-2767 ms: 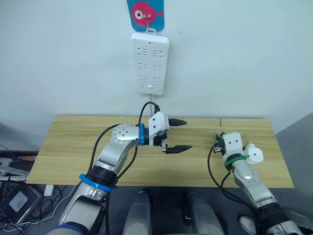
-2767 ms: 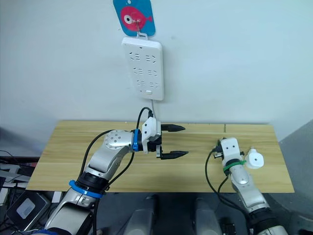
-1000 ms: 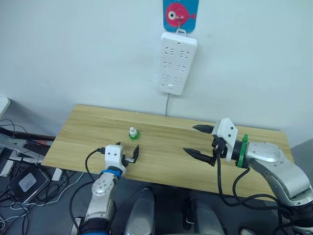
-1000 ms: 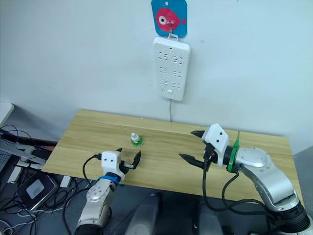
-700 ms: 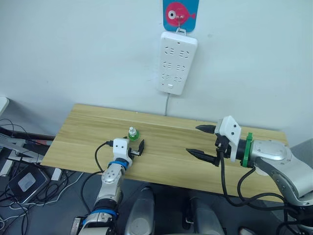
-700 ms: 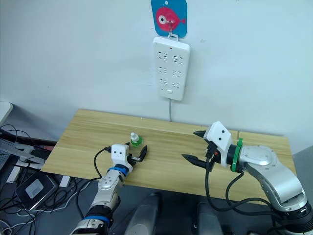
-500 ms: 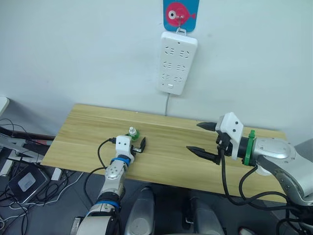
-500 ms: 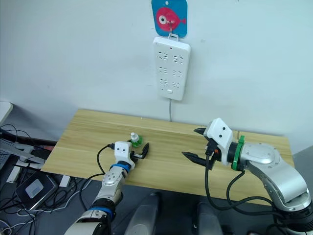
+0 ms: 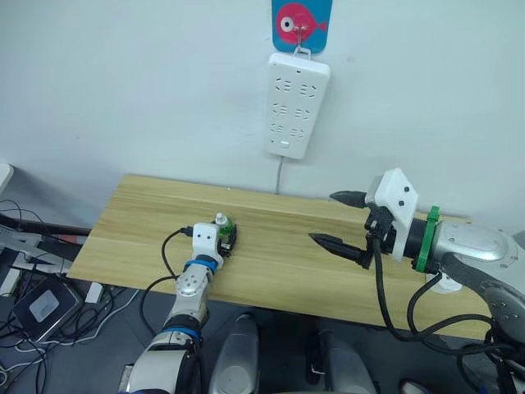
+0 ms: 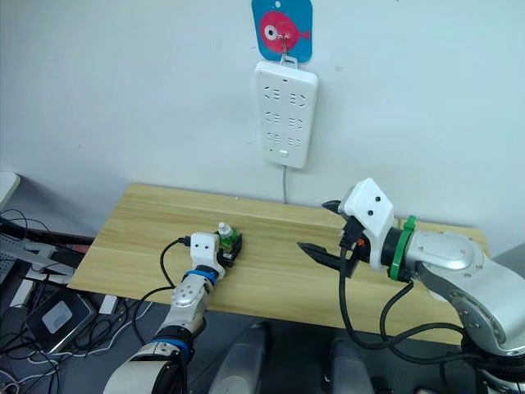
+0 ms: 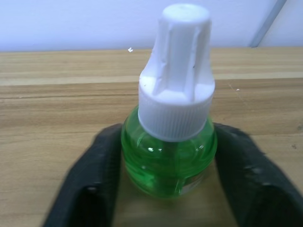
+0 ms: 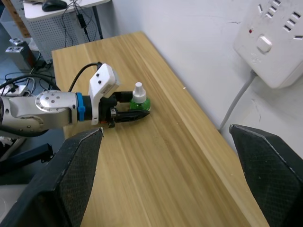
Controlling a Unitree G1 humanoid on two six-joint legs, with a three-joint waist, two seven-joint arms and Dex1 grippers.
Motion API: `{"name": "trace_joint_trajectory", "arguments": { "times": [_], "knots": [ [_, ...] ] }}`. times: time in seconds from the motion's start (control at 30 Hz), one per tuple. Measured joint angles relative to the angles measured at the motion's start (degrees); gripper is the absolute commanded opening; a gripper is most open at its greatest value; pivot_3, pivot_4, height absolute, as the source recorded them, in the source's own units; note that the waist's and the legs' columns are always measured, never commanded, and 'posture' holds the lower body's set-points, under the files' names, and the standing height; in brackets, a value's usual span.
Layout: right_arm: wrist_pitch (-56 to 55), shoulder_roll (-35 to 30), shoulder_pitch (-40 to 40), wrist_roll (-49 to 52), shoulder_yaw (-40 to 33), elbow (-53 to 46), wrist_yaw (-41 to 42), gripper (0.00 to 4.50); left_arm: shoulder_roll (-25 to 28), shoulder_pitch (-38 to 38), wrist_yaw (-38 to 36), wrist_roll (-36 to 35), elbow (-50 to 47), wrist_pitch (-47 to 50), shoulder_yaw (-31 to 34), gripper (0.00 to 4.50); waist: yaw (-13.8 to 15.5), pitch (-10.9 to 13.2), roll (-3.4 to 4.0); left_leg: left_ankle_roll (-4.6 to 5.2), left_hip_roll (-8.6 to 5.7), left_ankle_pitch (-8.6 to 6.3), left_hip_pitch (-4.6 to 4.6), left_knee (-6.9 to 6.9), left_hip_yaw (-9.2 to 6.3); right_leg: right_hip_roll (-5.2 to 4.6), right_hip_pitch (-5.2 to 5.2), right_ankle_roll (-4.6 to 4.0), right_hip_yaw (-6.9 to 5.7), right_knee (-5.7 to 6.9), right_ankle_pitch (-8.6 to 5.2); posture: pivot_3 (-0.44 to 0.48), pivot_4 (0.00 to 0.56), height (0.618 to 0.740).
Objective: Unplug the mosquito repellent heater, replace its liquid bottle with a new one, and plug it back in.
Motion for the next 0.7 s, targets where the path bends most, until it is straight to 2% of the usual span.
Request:
{"name": "trace_joint_trajectory", "arguments": {
  "times": [0.2,0.3,0.37,0.43,0.53,0.7],
  "knots": [
    [2.5,1.0,-0.2,3.4,-0.9,-2.5,-4.1,4.5,0.8,0.7,-2.9,0.8,-3.7,0.8,-2.0,2.23,-0.1,0.0,0.0,0.0,0.0,0.0,0.0,0.0,0.0,0.0,0.0,0.0,-0.01,0.01,0.0,0.254,0.266,0.74],
    [3.6,3.5,-1.3,6.2,0.3,-3.9,-6.5,4.5,3.0,0.5,-15.6,-1.4,-14.8,7.5,-6.4,2.23,-0.2,0.0,0.0,0.0,0.02,0.01,-0.04,0.0,-0.04,0.04,-0.03,-0.15,-0.05,0.04,0.08,0.268,0.261,0.74],
    [3.8,4.4,-2.6,7.0,1.9,-3.8,-7.5,4.5,6.1,-1.1,-28.0,-4.9,-25.4,15.3,-10.8,2.23,-0.2,0.0,0.0,-0.01,0.03,0.01,-0.04,0.0,-0.04,0.04,-0.02,-0.27,-0.05,0.03,0.14,0.272,0.256,0.74],
    [3.7,4.4,-3.9,6.5,3.7,-3.1,-7.6,4.5,8.9,-3.0,-36.9,-7.3,-31.4,20.5,-13.6,2.23,-0.5,0.0,0.01,0.0,0.03,0.01,-0.03,0.0,-0.03,0.05,-0.01,-0.27,-0.03,0.0,0.14,0.271,0.25,0.74],
    [2.7,5.5,-5.1,4.8,6.3,-0.2,-8.0,4.5,13.3,-6.6,-49.7,-9.0,-35.4,26.1,-17.3,2.23,-1.1,0.0,0.01,0.01,0.04,0.01,-0.04,-0.03,-0.04,0.09,-0.06,-0.1,-0.03,-0.01,0.01,0.258,0.239,0.74],
    [0.2,8.3,-6.9,1.3,9.1,3.5,-8.9,4.5,13.7,-11.2,-60.3,-10.7,-35.6,31.6,-19.9,2.23,-1.7,0.0,0.01,0.02,0.06,0.01,-0.22,-0.04,-0.06,0.16,-0.27,-0.09,-0.04,0.06,0.01,0.219,0.219,0.74]
  ]
}}
